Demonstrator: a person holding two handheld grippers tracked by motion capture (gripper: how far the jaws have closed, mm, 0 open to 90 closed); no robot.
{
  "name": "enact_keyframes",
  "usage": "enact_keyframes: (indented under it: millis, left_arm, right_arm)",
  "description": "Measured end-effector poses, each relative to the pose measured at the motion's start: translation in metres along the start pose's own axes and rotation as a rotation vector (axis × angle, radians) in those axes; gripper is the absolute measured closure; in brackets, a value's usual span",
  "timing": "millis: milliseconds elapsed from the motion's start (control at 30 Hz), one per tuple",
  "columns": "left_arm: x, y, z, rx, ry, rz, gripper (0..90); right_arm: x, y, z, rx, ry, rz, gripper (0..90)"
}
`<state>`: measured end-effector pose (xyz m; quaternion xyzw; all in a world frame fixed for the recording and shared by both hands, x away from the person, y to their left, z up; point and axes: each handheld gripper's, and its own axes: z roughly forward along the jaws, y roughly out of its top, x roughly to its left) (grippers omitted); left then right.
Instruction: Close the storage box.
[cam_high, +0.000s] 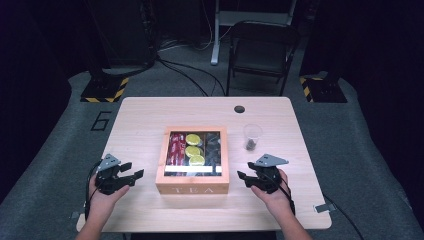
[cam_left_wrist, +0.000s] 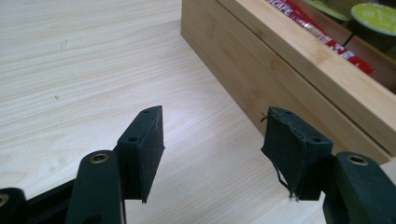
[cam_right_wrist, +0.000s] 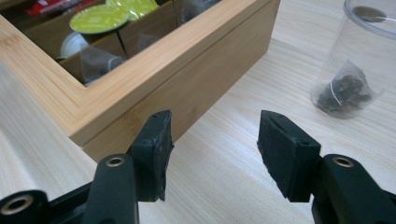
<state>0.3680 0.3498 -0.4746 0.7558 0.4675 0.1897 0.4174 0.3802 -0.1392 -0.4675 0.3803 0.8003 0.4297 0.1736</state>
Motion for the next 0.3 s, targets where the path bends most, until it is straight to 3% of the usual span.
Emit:
enact_keyframes:
  millis: [167,300]
  left_arm:
    - [0.0007,-0.0020,0.0040,0.016,0.012,0.003,38.1]
    - [-0.0005,-0.0012,0.0032,0.015,0.007,0.005,38.1]
  right_arm:
    - [-0.0023,-0.0026,0.0034,0.019,0.001,-0.002,44.2]
    - [-0.0035,-0.0038,0.0033,0.012,0.005,0.025,44.1]
